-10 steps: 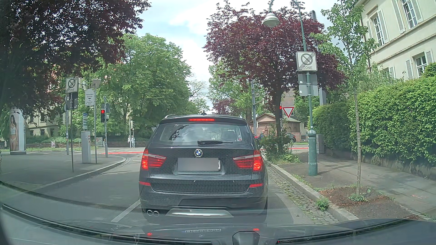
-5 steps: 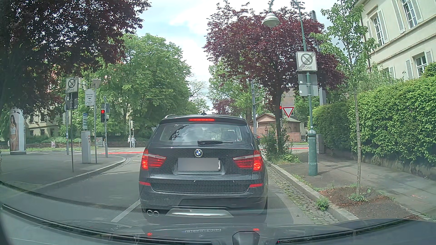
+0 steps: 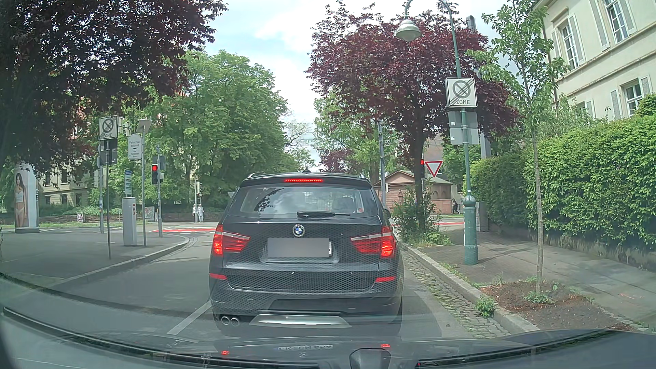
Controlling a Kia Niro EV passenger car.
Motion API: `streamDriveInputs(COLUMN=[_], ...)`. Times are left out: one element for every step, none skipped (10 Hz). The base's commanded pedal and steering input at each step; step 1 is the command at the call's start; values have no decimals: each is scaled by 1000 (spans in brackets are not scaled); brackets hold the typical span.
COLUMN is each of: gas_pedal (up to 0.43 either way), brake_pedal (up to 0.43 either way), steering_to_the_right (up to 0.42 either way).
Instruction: Follow the waypoints while adhering to traffic rules and regulations
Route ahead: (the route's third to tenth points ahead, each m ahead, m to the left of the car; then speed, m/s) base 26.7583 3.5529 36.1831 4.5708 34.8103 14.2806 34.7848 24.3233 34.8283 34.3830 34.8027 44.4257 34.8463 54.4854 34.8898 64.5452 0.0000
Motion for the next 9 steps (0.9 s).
streamDriveInputs(gas_pedal=[0, 0, 0, 0, 0, 0, 0, 0, 0], brake_pedal=[274, 268, 274, 274, 268, 274, 274, 268, 268], steering_to_the_right=[1, 1, 1, 1, 1, 1, 2, 1, 1])
